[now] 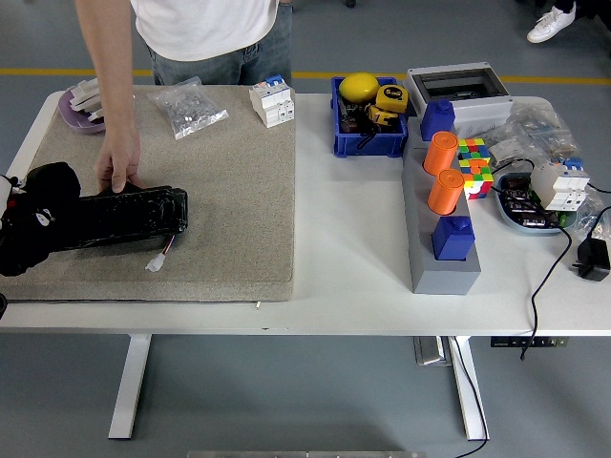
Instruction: Pick the rag up,wipe the panel,place it on the desk
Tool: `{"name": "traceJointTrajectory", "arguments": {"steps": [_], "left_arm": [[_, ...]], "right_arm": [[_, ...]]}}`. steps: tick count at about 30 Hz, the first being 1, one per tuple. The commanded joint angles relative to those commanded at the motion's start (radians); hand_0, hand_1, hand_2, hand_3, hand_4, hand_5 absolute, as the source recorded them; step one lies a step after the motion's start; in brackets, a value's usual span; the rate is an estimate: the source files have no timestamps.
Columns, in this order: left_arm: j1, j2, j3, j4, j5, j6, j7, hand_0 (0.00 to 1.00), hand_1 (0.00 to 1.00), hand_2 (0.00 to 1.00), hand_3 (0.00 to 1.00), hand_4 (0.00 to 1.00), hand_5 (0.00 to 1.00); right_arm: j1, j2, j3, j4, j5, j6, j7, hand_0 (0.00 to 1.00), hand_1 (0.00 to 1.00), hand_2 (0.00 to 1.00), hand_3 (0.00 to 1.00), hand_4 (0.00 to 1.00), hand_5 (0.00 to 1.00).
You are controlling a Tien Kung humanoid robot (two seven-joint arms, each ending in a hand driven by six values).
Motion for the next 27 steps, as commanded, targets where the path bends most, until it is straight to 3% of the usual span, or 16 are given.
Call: {"name": "traceJointTrajectory", "arguments": {"steps": [9,10,27], "left_arm": [[-0.013,-0.006,0.036,-0.018,-0.006,0.0,0.009,0.188,0.18,0.538,0.545,0.532,0.103],[-0.017,-0.009,0.048,-0.026,-0.004,-0.001,0.012,0.191,0.183,0.539,0.547,0.504,0.068],[-0.049,-0.026,0.181,-0.072,-0.03,0.01,0.031,0.191,0.183,0.541,0.55,0.509,0.065]], "right_arm": [[-0.001,-0.001,0.003,0.0,-0.002,0.001,-0.001,0.68,0.669,0.701,0.644,0.998,0.46],[-0.001,-0.002,0.003,0.001,-0.003,0.002,-0.001,0.678,0.669,0.701,0.644,0.998,0.46],[0.0,-0.003,0.012,0.002,-0.009,0.005,-0.003,0.678,0.667,0.701,0.644,0.998,0.46]]}}
